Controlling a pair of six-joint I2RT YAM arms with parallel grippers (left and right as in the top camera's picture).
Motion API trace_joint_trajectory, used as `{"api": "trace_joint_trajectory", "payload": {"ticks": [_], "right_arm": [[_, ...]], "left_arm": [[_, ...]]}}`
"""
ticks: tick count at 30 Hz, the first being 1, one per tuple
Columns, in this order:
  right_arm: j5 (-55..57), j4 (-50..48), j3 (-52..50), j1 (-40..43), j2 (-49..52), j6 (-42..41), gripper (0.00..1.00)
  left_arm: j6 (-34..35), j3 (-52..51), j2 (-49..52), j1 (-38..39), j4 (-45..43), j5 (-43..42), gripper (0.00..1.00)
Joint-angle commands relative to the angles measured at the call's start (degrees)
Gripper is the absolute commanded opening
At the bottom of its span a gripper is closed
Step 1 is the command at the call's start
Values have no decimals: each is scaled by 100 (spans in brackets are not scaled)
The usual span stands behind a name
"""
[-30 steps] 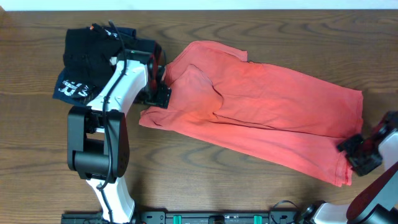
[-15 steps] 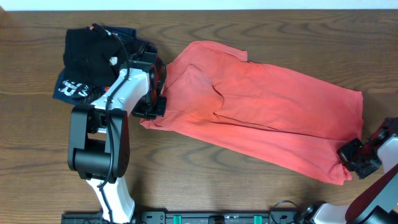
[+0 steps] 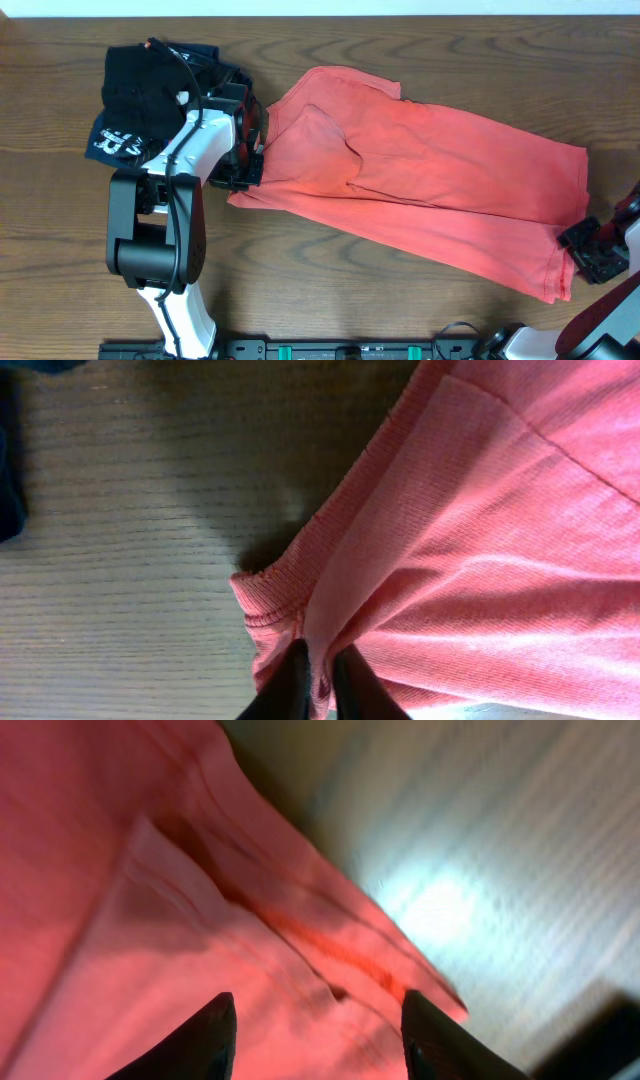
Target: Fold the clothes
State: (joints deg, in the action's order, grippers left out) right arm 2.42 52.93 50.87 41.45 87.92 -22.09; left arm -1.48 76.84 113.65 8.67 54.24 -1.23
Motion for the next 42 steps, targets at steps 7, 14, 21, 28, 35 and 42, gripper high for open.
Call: {"api": "trace_joint_trajectory", "payload": {"ticks": [7, 14, 21, 28, 35, 42], "right_arm": [[0, -343, -719, 55, 15, -13, 47], [-291, -984, -1093, 52, 15, 111, 41], [-839, -654, -1062, 55, 15, 470, 20], [-684, -409, -1049, 55, 15, 562, 35], [-776, -1182, -1047, 157, 15, 546, 29], [-1276, -1123, -1047, 166, 15, 763, 27]], "left_arm": [[13, -26, -114, -28, -55, 37, 15], [31, -26, -114, -28, -52, 20, 15], [31, -26, -114, -28, -52, 20, 16], [31, -26, -114, -28, -55, 20, 16], [31, -26, -114, -28, -57, 11, 16], [28, -26, -114, -28, -59, -136, 17]]}}
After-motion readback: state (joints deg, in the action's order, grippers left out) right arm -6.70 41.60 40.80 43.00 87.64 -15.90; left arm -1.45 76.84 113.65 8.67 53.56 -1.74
